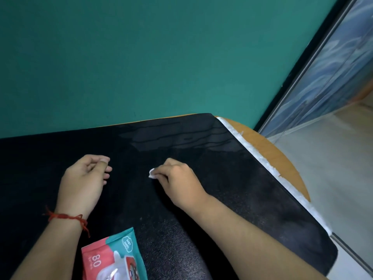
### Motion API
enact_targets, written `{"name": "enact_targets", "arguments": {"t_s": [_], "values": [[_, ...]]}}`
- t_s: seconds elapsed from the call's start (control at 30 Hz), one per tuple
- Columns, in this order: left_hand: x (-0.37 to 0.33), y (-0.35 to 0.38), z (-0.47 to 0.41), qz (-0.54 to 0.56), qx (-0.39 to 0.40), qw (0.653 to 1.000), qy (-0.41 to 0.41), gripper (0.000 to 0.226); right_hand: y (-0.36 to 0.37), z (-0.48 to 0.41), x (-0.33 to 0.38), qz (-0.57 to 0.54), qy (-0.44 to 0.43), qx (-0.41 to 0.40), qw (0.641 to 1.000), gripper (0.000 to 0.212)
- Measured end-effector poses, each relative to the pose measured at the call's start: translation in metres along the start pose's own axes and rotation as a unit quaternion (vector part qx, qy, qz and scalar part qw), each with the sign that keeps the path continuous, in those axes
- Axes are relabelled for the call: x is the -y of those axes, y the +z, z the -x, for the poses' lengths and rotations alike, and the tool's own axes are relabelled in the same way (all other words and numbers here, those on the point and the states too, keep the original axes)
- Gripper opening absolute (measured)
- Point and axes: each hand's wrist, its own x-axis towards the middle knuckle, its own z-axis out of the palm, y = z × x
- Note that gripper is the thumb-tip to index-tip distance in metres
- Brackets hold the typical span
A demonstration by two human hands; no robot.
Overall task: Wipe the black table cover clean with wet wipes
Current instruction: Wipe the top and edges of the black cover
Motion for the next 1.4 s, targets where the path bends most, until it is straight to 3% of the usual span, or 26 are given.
{"name": "enact_targets", "arguments": {"t_s": [0.23, 0.4, 0.53, 0.73, 0.9, 1.1, 1.27, 1.4], "values": [[0.007, -0.001, -0.006, 0.004, 0.009, 1.0, -0.002, 0.018, -0.071, -0.029, -0.117, 0.163, 0.171, -0.064, 0.97, 0.019], [0.009, 0.002, -0.008, 0.001, 0.003, 1.0, 0.002, 0.019, -0.128, -0.003, -0.187, 0.187, 0.286, -0.104, 0.934, 0.025], [0.011, 0.002, -0.008, 0.001, 0.007, 1.0, 0.0, 0.019, -0.127, 0.009, -0.196, 0.214, 0.311, -0.122, 0.918, 0.026], [0.009, 0.003, -0.006, -0.007, 0.01, 1.0, 0.002, 0.019, -0.121, -0.021, -0.185, 0.154, 0.374, -0.154, 0.901, 0.037], [0.011, 0.003, -0.009, -0.004, 0.005, 1.0, -0.007, 0.019, -0.1, -0.054, -0.16, 0.105, 0.375, -0.157, 0.908, 0.038], [0.011, 0.003, -0.009, -0.014, -0.003, 1.0, -0.009, 0.018, -0.046, -0.078, -0.089, 0.039, 0.321, -0.118, 0.939, 0.019], [0.011, 0.003, -0.008, -0.017, -0.004, 1.0, -0.013, 0.019, 0.025, -0.084, 0.004, -0.017, 0.176, -0.068, 0.982, 0.017], [0.007, 0.003, -0.006, -0.01, -0.005, 1.0, -0.005, 0.019, 0.067, -0.081, 0.063, -0.031, 0.039, 0.027, 0.998, 0.02]]}}
